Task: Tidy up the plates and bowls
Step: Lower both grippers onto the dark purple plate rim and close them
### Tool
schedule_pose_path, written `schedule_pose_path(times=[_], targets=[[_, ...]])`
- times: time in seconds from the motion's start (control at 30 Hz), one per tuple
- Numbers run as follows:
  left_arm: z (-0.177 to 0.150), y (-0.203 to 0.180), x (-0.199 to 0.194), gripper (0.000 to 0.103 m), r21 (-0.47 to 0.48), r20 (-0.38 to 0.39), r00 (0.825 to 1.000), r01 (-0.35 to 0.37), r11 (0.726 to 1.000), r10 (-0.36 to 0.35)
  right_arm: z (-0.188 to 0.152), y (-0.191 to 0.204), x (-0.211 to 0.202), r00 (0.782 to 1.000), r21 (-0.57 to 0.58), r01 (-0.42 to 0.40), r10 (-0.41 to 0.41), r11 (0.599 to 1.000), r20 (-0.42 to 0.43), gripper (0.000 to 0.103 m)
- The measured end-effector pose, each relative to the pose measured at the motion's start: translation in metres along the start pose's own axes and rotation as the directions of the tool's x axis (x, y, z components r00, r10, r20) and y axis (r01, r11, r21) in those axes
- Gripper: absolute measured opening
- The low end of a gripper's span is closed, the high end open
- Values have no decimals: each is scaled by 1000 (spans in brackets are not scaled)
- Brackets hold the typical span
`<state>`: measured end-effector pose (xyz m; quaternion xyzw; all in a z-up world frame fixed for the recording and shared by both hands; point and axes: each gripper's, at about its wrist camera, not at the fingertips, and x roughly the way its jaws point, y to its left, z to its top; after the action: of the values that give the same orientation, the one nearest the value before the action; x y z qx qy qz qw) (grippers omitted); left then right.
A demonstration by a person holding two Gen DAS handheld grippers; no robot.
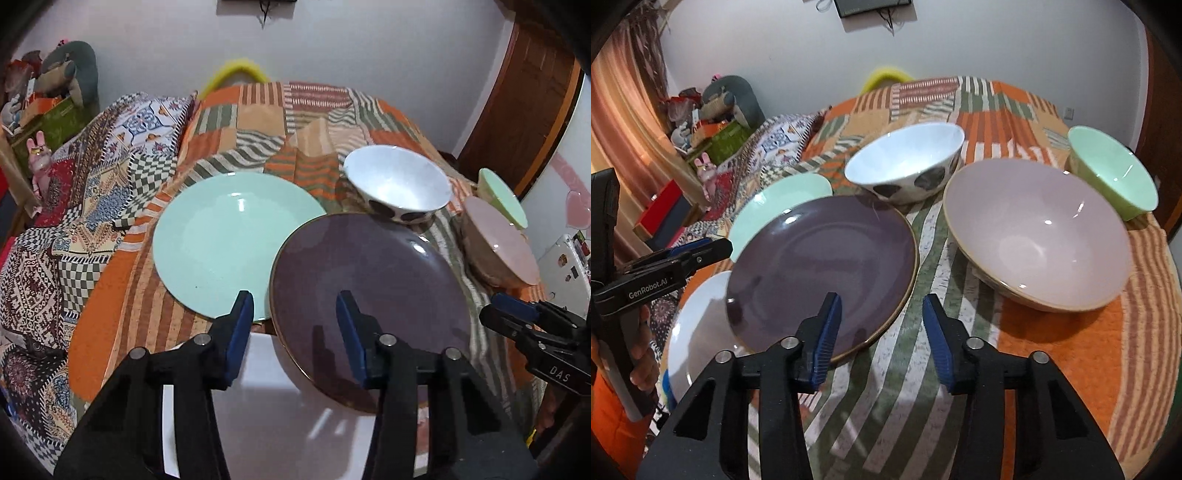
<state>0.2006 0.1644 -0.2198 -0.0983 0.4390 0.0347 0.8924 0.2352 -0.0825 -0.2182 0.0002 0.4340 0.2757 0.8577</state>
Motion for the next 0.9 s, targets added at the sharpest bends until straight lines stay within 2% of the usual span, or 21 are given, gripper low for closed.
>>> schedule_pose_path(times=[0.07,0.17,0.37,0.47,0.57,0.63,0.67,0.9], targets=[[2,3,8,45,-7,-11,1000,-8,1000,8,1,-1,7,1000,3,5,-5,1000,-20,37],[5,9,22,43,-24,-45,999,24,999,-25,2,-3,16,999,16,10,-9,1000,-49,33],[8,15,40,36,-48,-87,995,38,998,-42,3,-6,24,997,36,14,-11,999,-74,31],[9,16,46,25,-68,-100,993,59,996,-66,5,-5,27,996,28,22,-19,999,-89,31],[9,17,50,22,-85,-99,991,77,993,-85,5,-5,31,995,23,26,-24,999,-100,31],[9,16,50,22,-87,-96,992,73,994,-81,6,-6,34,995,26,30,-27,999,-99,27],[9,15,50,22,-86,-95,992,70,994,-78,7,-7,35,994,25,41,-39,999,-99,22],[6,16,45,22,-93,-113,991,66,994,-76,8,-11,30,995,71,18,-12,997,-95,18]])
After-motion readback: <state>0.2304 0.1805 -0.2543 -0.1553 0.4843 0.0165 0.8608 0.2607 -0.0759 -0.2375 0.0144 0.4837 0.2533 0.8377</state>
